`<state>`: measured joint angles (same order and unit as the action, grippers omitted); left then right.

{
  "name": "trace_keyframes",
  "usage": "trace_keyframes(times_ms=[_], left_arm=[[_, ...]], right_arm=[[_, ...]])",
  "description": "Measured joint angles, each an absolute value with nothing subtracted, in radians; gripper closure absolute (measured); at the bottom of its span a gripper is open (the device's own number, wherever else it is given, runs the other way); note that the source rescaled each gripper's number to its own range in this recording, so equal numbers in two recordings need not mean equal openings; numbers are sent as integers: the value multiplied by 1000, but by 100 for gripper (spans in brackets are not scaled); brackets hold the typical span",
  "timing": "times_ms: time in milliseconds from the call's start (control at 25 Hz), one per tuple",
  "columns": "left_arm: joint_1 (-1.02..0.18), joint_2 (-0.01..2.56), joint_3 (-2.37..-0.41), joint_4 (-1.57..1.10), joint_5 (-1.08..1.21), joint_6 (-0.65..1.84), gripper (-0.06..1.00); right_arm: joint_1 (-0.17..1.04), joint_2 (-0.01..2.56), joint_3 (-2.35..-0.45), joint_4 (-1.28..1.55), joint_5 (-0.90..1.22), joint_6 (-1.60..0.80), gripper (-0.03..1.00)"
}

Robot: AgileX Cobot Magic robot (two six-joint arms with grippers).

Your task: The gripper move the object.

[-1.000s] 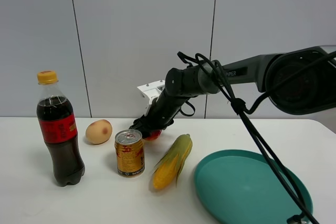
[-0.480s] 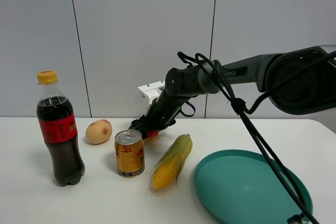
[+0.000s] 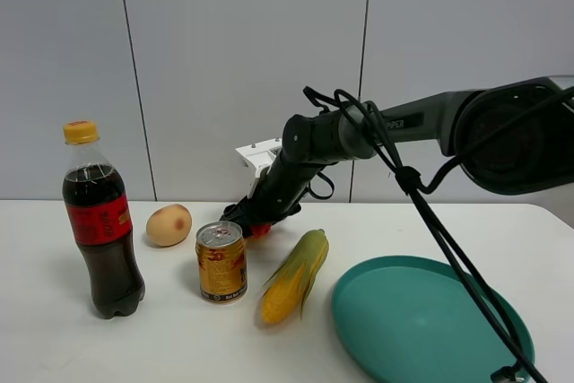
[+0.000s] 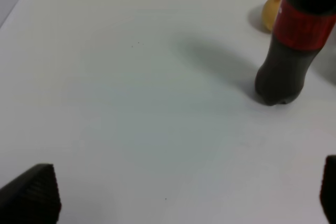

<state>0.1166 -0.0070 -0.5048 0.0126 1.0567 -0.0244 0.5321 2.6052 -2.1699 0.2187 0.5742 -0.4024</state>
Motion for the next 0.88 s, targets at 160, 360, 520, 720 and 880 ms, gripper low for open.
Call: trace_keyframes(times_ms=[160, 360, 520, 720, 880], left_arm=[[117, -7, -505, 13, 1057, -24, -6], [117, -7, -505, 13, 1057, -24, -6], [117, -7, -505, 13, 1057, -24, -6], [117, -7, -505, 13, 1057, -24, -6], [117, -7, -505, 13, 1057, -24, -6]], right_arm=[[532, 2561, -2170, 216, 587, -402, 42], [532, 2459, -2170, 208, 618, -402, 37], [532, 2341, -2170, 192, 664, -402, 37], [532, 2177, -2170, 158, 767, -402, 37], [532, 2043, -2170, 108, 839, -401, 37]])
